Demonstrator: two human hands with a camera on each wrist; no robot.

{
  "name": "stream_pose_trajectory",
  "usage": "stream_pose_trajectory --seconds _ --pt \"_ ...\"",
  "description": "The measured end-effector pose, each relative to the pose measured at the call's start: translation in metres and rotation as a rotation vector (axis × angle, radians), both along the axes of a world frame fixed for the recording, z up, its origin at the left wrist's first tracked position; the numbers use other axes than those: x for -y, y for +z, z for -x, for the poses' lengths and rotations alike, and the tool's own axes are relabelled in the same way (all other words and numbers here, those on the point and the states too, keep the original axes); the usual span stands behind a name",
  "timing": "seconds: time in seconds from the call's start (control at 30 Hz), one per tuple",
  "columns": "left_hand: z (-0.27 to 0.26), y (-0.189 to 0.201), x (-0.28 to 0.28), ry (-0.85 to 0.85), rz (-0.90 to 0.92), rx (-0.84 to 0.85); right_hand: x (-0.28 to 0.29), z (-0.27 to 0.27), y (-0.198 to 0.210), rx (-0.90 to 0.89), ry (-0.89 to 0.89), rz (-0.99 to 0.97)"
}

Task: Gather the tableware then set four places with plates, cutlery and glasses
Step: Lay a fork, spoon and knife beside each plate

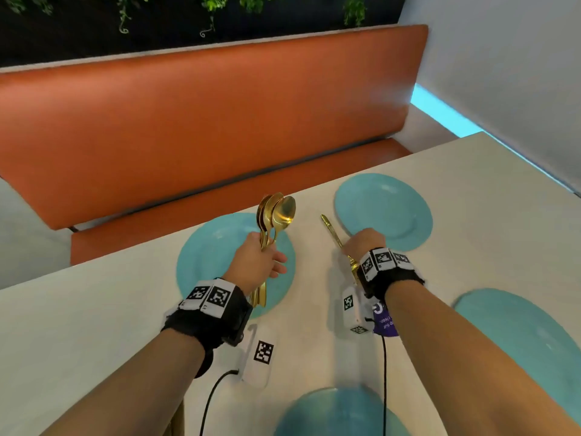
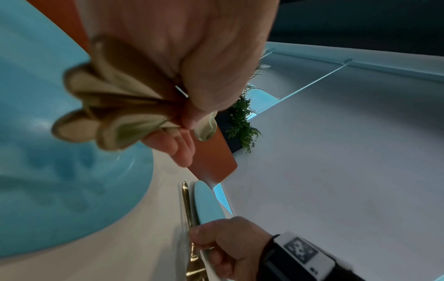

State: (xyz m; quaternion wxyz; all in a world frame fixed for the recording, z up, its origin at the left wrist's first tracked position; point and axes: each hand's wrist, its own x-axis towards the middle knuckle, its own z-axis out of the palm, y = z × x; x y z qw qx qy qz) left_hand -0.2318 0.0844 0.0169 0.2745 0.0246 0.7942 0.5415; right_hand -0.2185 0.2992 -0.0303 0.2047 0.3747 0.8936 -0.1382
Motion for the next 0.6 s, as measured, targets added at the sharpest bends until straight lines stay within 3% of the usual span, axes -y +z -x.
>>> stream_pose_trajectory --seconds 0.37,0.6 --pt "0.009 -0.009 0.004 -0.016 0.001 0.011 0.007 0.022 -0.015 -0.181 -0.119 0.054" --pt "0.014 -0.01 0.009 -0.005 -0.008 0.001 0.016 0.031 -0.013 -0.247 -0.155 -0.039"
